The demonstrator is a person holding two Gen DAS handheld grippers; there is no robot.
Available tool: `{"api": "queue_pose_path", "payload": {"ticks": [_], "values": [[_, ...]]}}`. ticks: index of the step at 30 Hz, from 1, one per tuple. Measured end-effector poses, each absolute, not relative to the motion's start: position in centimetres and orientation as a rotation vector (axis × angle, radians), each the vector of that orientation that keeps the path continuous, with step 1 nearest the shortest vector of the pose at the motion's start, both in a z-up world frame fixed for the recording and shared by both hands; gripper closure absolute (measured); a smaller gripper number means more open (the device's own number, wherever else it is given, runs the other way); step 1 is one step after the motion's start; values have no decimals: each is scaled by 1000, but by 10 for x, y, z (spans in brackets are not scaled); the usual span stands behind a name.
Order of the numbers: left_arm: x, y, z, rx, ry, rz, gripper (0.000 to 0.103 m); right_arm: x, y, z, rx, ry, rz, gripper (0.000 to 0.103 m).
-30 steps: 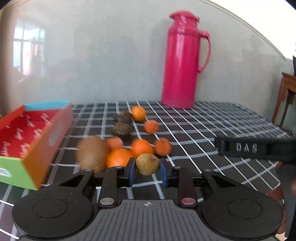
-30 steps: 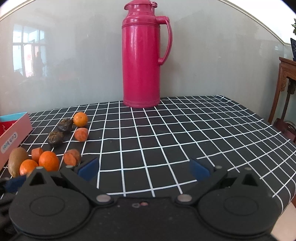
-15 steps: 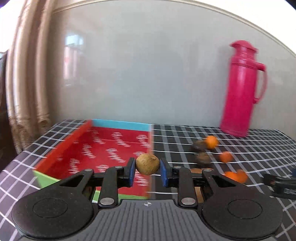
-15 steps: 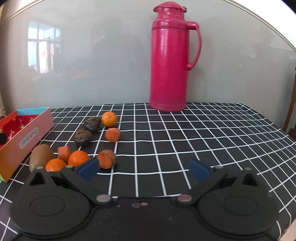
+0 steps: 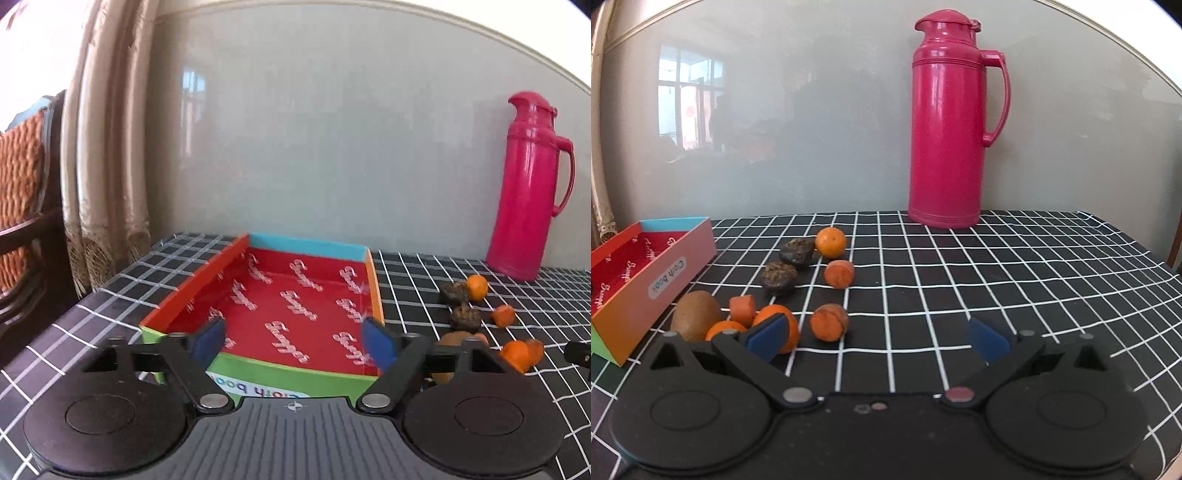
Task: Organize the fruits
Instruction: 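Carry the tan fruit into the red box with left tool while right tool approaches the kiwi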
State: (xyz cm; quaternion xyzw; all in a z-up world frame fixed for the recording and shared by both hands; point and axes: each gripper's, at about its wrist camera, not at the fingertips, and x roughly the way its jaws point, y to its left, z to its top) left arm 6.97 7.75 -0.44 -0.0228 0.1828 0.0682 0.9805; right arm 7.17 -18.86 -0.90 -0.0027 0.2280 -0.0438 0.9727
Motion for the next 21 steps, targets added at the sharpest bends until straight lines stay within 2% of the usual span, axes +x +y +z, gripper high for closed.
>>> {"api": "queue_pose_path", "payload": {"ticks": [6, 10, 21], "values": [[47, 75, 0, -19, 327, 127, 22, 65, -165, -5, -39, 395, 29, 0], [42, 82, 0, -6, 311, 150, 13, 67, -145, -5, -78, 384, 96, 0], [42, 109, -5, 7, 339, 210, 13, 78, -94, -10, -159, 374, 167, 3]]}}
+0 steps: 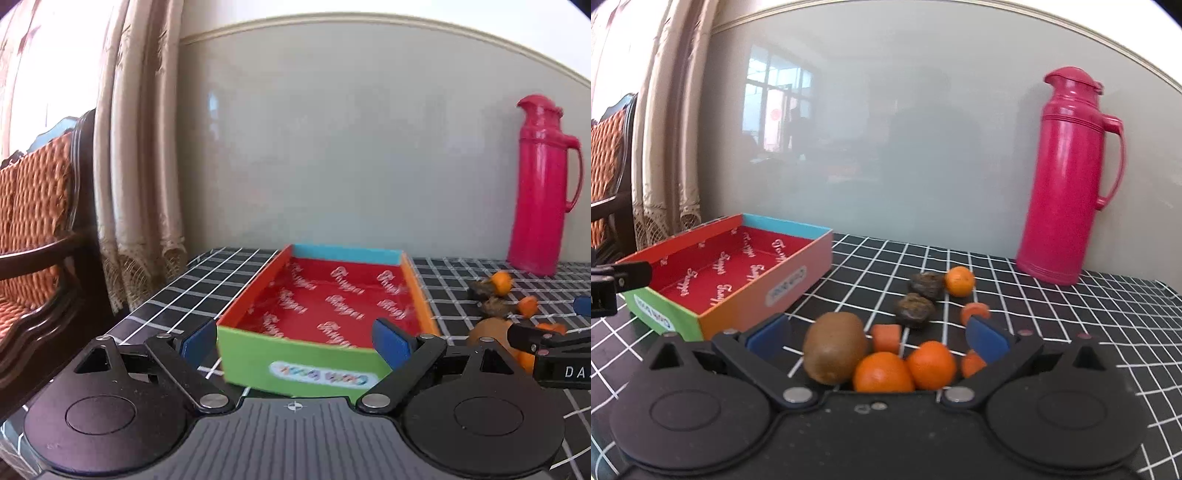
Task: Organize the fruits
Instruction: 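Carry the tan fruit into the red box with left tool while right tool approaches the kiwi, then close the right tool on the brown kiwi and lift it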
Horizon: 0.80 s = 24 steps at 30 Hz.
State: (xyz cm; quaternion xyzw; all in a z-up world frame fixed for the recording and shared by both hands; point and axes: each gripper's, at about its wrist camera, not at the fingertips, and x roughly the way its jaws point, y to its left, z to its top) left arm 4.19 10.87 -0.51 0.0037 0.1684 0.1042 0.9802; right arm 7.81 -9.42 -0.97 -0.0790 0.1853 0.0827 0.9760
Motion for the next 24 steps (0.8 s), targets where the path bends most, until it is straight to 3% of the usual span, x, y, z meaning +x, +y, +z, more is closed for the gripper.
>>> {"api": "queue_pose_path", "payload": {"ticks": [4, 7, 9, 11, 19, 21, 24], "values": [[41, 121, -8, 9, 349, 234, 12, 84, -80, -15, -181, 390, 168, 8], [41, 131, -11, 9, 362, 255, 12, 93, -69, -19, -226, 410, 151, 18], [41, 138, -13, 0, 365, 269, 12, 101, -64, -23, -243, 445, 143, 37], [41, 144, -14, -9, 368, 279, 12, 107, -59, -28, -254, 471, 142, 47], [43, 153, -16, -26, 375, 278, 12, 117, -36, -42, -398, 523, 119, 47], [43, 151, -16, -28, 372, 271, 12, 118, -36, -42, -403, 527, 106, 54], [43, 149, -16, -21, 373, 259, 12, 119, -41, -37, -363, 542, 112, 55]]}}
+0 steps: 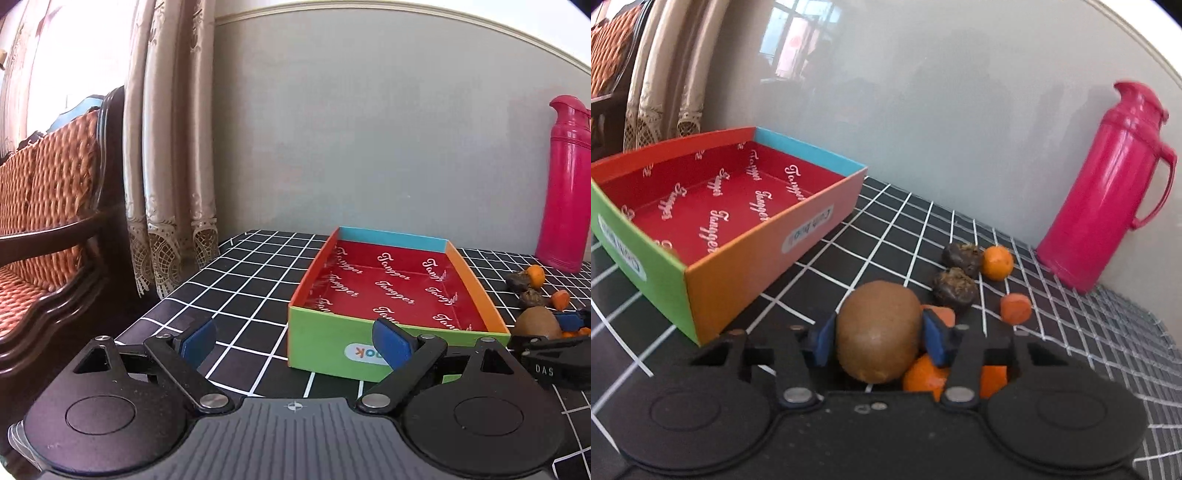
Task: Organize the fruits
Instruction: 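Close the right tool on the brown kiwi and lift it, then carry the kiwi into the red box and open the right tool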
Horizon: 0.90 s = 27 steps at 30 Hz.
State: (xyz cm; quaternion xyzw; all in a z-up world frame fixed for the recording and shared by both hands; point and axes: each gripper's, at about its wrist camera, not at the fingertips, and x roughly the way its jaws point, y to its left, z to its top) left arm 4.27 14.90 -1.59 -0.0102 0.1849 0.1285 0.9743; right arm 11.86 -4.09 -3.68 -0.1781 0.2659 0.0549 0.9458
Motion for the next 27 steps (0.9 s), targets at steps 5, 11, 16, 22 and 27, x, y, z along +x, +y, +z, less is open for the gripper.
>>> {"api": "queue_pose_path", "payload": {"ticks": [5, 11, 16, 22, 27], "values": [[39, 153, -15, -22, 368, 264, 12, 113, -40, -20, -305, 493, 116, 56], [31, 166, -16, -20, 373, 294, 12, 101, -28, 6, -223, 379, 166, 56], [28, 176, -17, -18, 384, 313, 12, 96, -3, 14, -211, 338, 238, 56], [28, 180, -16, -21, 383, 317, 12, 99, 29, 5, -234, 378, 294, 55], [28, 175, -15, -18, 374, 298, 12, 88, 35, 2, -275, 336, 266, 25]]}}
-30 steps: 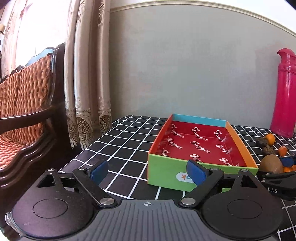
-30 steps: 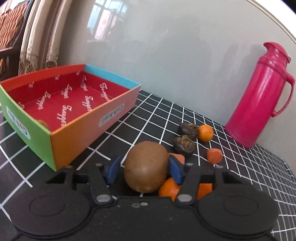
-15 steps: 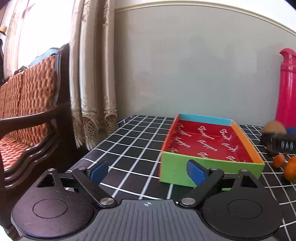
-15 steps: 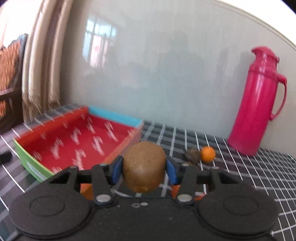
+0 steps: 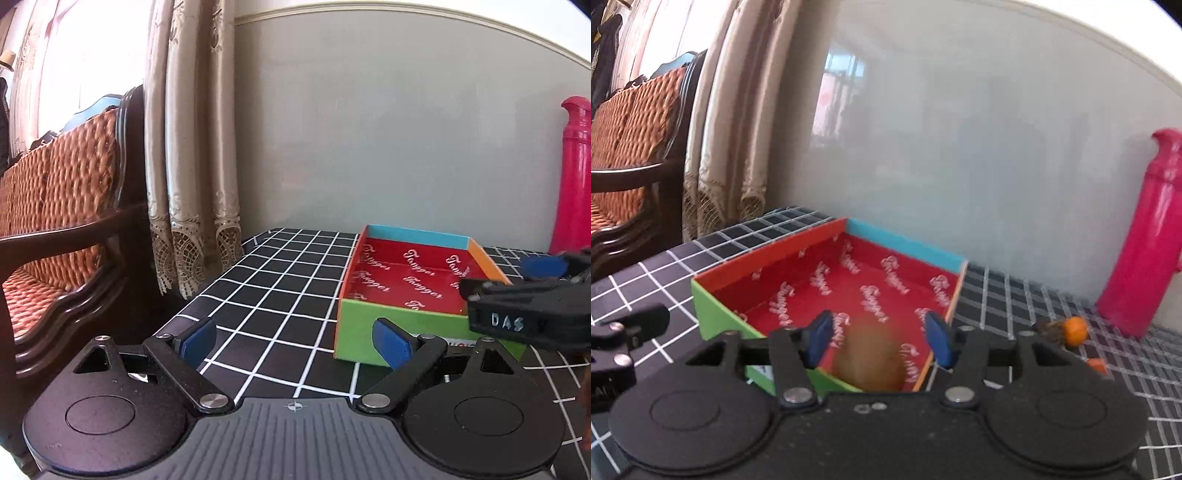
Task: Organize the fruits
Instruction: 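Carry the kiwi into the red box and open the right tool, then reach the left tool to the large mandarin orange and grasp it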
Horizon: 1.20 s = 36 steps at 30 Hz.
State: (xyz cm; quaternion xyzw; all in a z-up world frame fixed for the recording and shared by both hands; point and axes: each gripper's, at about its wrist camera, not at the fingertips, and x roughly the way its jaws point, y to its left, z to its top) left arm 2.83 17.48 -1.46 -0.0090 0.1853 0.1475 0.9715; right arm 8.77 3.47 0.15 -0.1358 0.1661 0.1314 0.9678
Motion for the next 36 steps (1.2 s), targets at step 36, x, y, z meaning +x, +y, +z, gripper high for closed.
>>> {"api": "queue_pose_path", "payload": {"ticks": [36], "values": [[44, 70, -3, 27, 342, 49, 0, 67, -161, 38, -183, 322, -111, 15]]}}
